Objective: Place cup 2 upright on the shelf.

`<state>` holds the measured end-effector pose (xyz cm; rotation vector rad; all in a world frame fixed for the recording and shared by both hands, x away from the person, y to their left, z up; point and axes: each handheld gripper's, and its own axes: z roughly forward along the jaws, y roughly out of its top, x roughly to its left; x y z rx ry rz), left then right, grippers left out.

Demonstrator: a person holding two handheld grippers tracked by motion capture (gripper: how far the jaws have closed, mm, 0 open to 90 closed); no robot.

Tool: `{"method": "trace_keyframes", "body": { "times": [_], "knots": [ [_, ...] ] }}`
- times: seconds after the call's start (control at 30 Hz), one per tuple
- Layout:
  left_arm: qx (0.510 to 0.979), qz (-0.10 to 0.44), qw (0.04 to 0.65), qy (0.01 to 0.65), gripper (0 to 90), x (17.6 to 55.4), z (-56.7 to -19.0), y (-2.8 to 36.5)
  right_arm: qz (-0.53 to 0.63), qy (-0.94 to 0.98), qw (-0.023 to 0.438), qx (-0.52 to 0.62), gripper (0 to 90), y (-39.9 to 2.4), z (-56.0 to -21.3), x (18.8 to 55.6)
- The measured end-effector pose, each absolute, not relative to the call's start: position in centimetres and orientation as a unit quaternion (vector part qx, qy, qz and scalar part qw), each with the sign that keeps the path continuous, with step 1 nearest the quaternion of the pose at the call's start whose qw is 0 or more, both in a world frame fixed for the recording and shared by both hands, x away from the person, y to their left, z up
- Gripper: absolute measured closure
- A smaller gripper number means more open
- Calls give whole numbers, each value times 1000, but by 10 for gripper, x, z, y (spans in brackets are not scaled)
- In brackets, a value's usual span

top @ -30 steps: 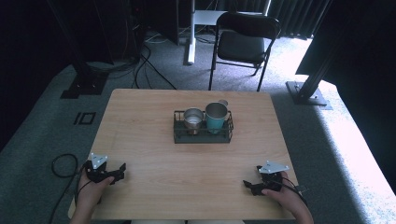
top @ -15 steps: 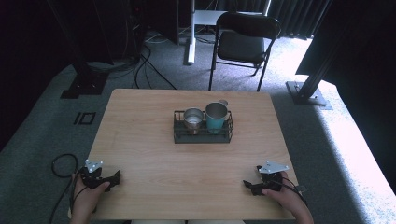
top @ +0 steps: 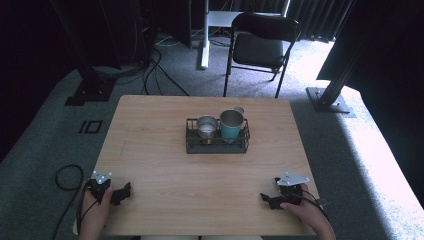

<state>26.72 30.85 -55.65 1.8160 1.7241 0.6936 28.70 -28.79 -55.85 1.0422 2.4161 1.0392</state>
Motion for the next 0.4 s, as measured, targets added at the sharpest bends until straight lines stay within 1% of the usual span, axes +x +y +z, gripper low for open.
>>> {"method": "trace_keyframes", "body": {
  "times": [0.4],
  "knots": [
    [674,256,267,639,3,269,-557,308,363,843,156,364,114,-288,-559,287]
  ]
}}
